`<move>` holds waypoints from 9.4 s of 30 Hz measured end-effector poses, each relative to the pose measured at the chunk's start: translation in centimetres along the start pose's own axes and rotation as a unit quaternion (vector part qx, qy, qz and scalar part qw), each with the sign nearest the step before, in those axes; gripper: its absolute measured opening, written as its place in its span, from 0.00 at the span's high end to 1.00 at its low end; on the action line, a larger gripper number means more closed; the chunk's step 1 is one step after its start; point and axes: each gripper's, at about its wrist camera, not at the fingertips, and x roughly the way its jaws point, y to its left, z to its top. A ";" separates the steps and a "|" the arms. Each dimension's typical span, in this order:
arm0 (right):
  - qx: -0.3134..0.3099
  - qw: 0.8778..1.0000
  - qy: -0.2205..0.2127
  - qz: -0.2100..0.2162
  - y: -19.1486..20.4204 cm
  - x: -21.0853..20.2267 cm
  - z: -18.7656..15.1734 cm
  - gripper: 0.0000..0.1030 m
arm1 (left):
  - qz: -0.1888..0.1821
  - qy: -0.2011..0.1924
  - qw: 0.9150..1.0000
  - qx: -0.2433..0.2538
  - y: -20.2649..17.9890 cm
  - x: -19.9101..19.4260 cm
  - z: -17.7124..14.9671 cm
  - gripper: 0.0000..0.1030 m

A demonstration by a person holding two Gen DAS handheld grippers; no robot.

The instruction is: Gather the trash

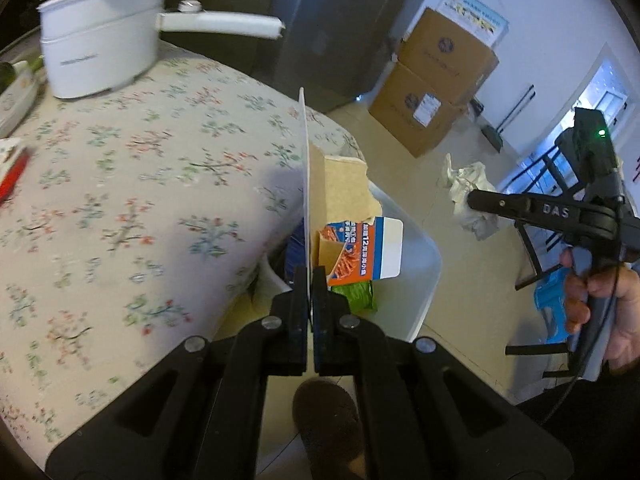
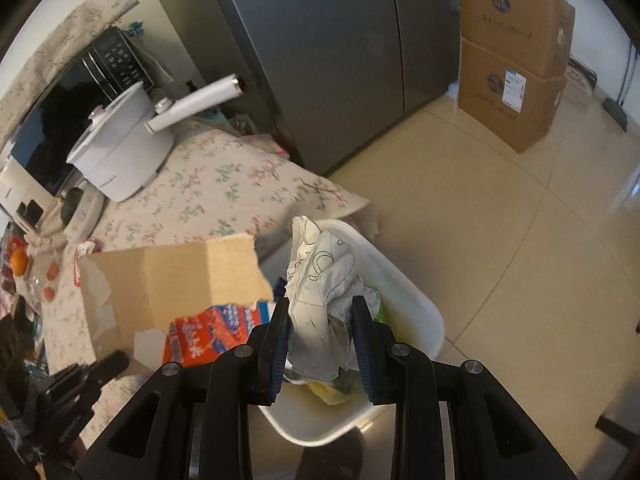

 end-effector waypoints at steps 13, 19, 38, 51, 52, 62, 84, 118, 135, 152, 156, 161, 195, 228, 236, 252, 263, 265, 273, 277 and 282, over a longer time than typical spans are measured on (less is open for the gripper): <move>0.000 1.000 0.018 -0.019 -0.5 1.0 -0.5 0.69 | -0.005 0.024 0.999 0.027 -0.3 1.6 -0.7 0.64; 0.004 0.999 0.029 -0.014 -0.2 1.6 -0.6 0.69 | 0.017 -0.001 1.000 0.018 1.9 -1.5 -0.5 0.44; -0.002 0.999 0.043 -0.012 4.6 3.2 -0.1 0.28 | 0.125 -0.050 0.990 -0.033 10.8 -9.1 -2.6 0.16; -0.067 0.997 0.028 0.016 15.8 6.0 0.2 0.22 | 0.182 -0.084 0.972 -0.126 20.9 -14.0 -4.2 0.14; -0.075 0.997 0.028 0.021 16.9 6.3 0.2 0.22 | 0.187 -0.085 0.970 -0.132 21.6 -14.3 -4.3 0.14; -0.150 0.987 0.020 0.057 29.4 9.8 1.7 0.21 | 0.244 -0.093 0.942 -0.209 29.7 -16.5 -5.9 0.14; -0.213 0.969 0.030 0.125 47.8 20.9 3.2 0.45 | 0.258 -0.078 0.918 -0.290 34.6 -17.6 -5.9 0.14; -0.200 0.966 0.016 0.165 34.6 9.0 1.1 0.92 | 0.116 -0.108 0.945 -0.287 35.6 -11.5 -4.0 0.58; -0.167 0.978 0.016 0.122 27.5 8.3 2.0 0.92 | 0.130 -0.085 0.953 -0.262 34.0 -8.9 -3.2 0.96; -0.126 0.988 -0.027 0.083 20.6 2.9 1.7 0.92 | 0.101 -0.101 0.970 -0.196 24.3 -13.1 -1.9 0.96; -0.105 0.992 -0.033 0.057 16.7 1.9 2.2 0.92 | 0.085 -0.085 0.980 -0.158 19.9 -11.7 -1.2 0.96; -0.090 0.996 -0.021 0.003 11.6 2.3 2.4 0.92 | 0.058 -0.069 0.990 -0.104 14.1 -9.2 0.1 0.96; -0.013 0.999 -0.009 -0.044 -1.3 1.1 1.3 0.33 | 0.065 -0.019 0.996 0.063 -1.2 3.9 1.2 0.38; -0.192 0.969 -0.152 -0.036 20.5 -8.6 -16.8 0.01 | 0.243 -0.136 0.956 -0.096 9.4 -21.5 -12.7 0.01; -0.187 0.970 -0.154 -0.014 21.9 -8.7 -17.0 0.01 | 0.242 -0.142 0.954 -0.108 9.5 -21.9 -13.8 0.01; -0.184 0.972 -0.146 -0.010 22.5 -7.9 -16.9 0.00 | 0.244 -0.160 0.949 -0.123 9.9 -22.6 -13.7 0.01; -0.180 0.973 -0.144 -0.014 22.4 -7.6 -16.8 0.00 | 0.248 -0.158 0.947 -0.126 10.0 -22.3 -13.7 0.01; -0.180 0.973 -0.145 -0.016 22.4 -7.5 -16.8 0.00 | 0.248 -0.157 0.948 -0.126 10.0 -22.3 -13.6 0.01; -0.172 0.974 -0.147 -0.018 21.9 -7.6 -16.6 0.00 | 0.246 -0.158 0.949 -0.119 9.7 -22.3 -13.6 0.01; -0.174 0.973 -0.149 -0.020 21.8 -7.7 -16.5 0.00 | 0.247 -0.157 0.949 -0.119 9.7 -22.3 -13.6 0.01; -0.173 0.973 -0.151 -0.019 21.7 -7.9 -16.5 0.00 | 0.248 -0.159 0.948 -0.120 9.5 -22.3 -13.7 0.01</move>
